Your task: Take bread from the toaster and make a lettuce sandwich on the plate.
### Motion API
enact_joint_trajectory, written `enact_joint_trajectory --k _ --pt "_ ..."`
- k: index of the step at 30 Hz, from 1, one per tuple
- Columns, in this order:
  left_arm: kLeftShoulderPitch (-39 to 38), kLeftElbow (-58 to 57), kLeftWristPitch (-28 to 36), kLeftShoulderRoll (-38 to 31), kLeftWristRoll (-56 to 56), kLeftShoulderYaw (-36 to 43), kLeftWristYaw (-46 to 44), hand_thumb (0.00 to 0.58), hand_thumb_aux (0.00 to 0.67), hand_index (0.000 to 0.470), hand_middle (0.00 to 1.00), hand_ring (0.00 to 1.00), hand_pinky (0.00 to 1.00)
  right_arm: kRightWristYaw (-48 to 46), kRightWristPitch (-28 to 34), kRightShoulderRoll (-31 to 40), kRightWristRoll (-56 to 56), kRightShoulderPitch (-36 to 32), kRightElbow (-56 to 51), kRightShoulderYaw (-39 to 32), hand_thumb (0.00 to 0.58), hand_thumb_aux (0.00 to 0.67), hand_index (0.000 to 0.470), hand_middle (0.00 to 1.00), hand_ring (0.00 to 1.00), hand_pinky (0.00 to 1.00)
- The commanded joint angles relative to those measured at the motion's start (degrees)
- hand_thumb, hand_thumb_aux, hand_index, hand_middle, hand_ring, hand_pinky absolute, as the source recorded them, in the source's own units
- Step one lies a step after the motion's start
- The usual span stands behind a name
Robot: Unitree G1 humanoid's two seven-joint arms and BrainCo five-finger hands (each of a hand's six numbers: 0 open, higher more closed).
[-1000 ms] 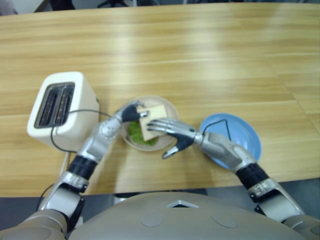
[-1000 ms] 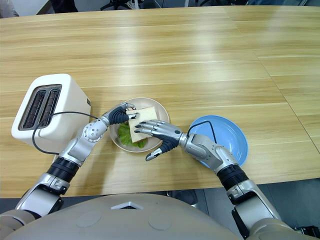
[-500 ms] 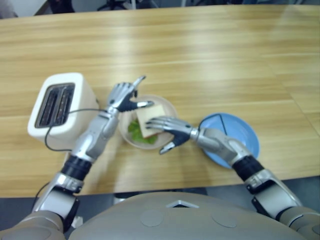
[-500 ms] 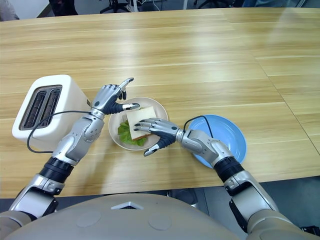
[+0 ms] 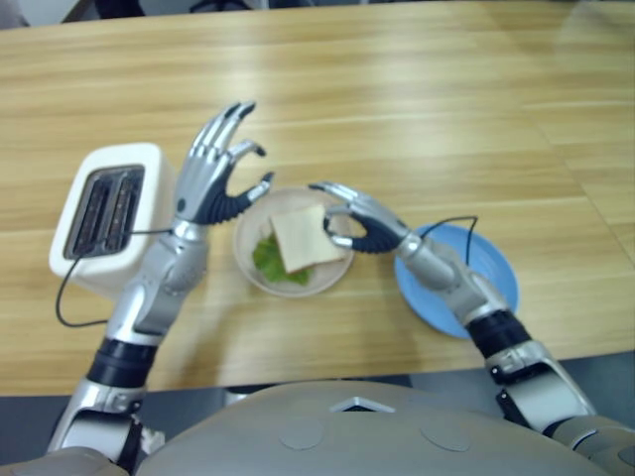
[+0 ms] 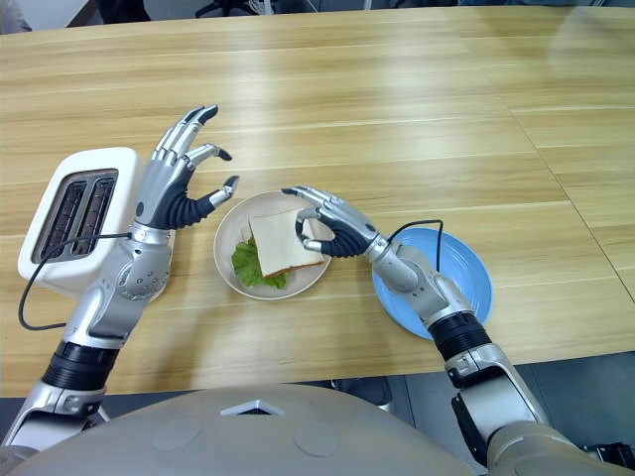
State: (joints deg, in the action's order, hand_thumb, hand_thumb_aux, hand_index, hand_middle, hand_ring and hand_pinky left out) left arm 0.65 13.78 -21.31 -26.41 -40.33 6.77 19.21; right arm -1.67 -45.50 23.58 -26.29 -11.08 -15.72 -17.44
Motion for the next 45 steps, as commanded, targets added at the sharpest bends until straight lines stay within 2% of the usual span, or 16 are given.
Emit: enact_joint_trajectory --k 1,2,3,4,5,8,9,10,11,16,21,25,35,45 --pt "-2.5 1.4 -3.4 0.6 2.3 -2.1 1.1 0.580 0.670 0.460 0.00 0.00 0.00 -0.4 -1.1 0.2 2.7 2.5 3.8 1.7 0.580 0.670 0.460 0.00 0.00 0.00" --pt "-3.7 1.8 -4.5 0.7 3.5 -2.3 0.7 0.580 0.670 0.460 0.10 0.10 0.10 -1.6 -1.2 0.7 4.2 3.8 4.8 1.5 0.580 0.670 0.460 0.00 0.00 0.00" --pt "-4.5 2.1 -5.3 0.8 4.3 -2.4 0.4 0.580 0.670 0.460 0.38 0.38 0.38 -2.5 -1.3 1.0 5.2 4.7 5.5 1.4 0.580 0.670 0.460 0.00 0.00 0.00" --pt "-5.3 2.4 -6.0 1.0 5.4 -2.7 -0.1 0.580 0.670 0.460 0.38 0.38 0.38 -3.2 -1.3 1.3 5.6 5.8 6.3 1.4 0.580 0.670 0.460 0.00 0.00 0.00" --pt "-6.7 2.5 -7.2 0.7 8.0 -2.6 -1.3 0.580 0.670 0.460 1.00 1.00 1.00 -4.4 -1.7 2.0 7.1 7.6 7.0 0.9 0.580 0.670 0.460 0.00 0.00 0.00" --pt "-10.7 2.7 -10.5 -0.4 16.0 -3.0 -5.3 0.580 0.670 0.460 1.00 1.00 1.00 -7.8 -2.5 3.7 10.9 12.5 7.9 -0.2 0.580 0.670 0.460 0.00 0.00 0.00" --pt "-11.7 2.8 -11.7 -0.8 18.5 -2.7 -7.0 0.580 0.670 0.460 1.00 1.00 1.00 -9.3 -2.7 4.1 12.8 13.8 8.0 -0.8 0.580 0.670 0.460 0.79 0.79 0.79" --pt "-13.0 2.8 -12.9 -1.4 20.9 -2.5 -8.6 0.580 0.670 0.460 1.00 1.00 1.00 -11.0 -2.8 4.7 14.6 15.2 8.2 -1.5 0.580 0.670 0.460 0.79 0.79 0.79" --pt "-14.0 2.8 -13.9 -2.1 24.0 -1.8 -10.9 0.580 0.670 0.460 1.00 1.00 1.00 -12.5 -3.3 5.3 16.3 16.4 8.4 -2.3 0.580 0.670 0.460 1.00 1.00 1.00" --pt "-19.3 3.9 -17.5 -7.3 38.5 3.4 -24.5 0.580 0.670 0.460 1.00 1.00 1.00 -18.9 -5.6 7.7 21.3 20.5 7.5 -5.1 0.580 0.670 0.460 1.00 1.00 1.00" --pt "-23.7 4.5 -11.5 -13.0 49.3 9.3 -39.2 0.580 0.670 0.460 1.00 1.00 1.00 -22.6 -5.8 8.2 22.7 20.8 7.4 -5.6 0.580 0.670 0.460 1.00 1.00 1.00" --pt "-23.8 -1.0 -8.2 -14.4 42.7 9.7 -43.5 0.580 0.670 0.460 1.00 1.00 1.00 -26.1 -4.3 9.2 20.8 19.4 8.3 -6.2 0.580 0.670 0.460 1.00 1.00 1.00" --pt "-18.0 -10.3 0.6 -13.4 21.1 10.8 -42.7 0.580 0.670 0.460 1.00 1.00 1.00 -29.6 5.2 9.9 5.3 13.9 7.6 -7.5 0.580 0.670 0.460 1.00 1.00 1.00" --pt "-13.6 -14.5 3.6 -12.0 13.9 12.1 -42.6 0.580 0.670 0.460 1.00 1.00 1.00 -27.4 7.0 7.6 -5.8 6.9 1.1 -11.7 0.580 0.670 0.460 1.00 1.00 1.00"
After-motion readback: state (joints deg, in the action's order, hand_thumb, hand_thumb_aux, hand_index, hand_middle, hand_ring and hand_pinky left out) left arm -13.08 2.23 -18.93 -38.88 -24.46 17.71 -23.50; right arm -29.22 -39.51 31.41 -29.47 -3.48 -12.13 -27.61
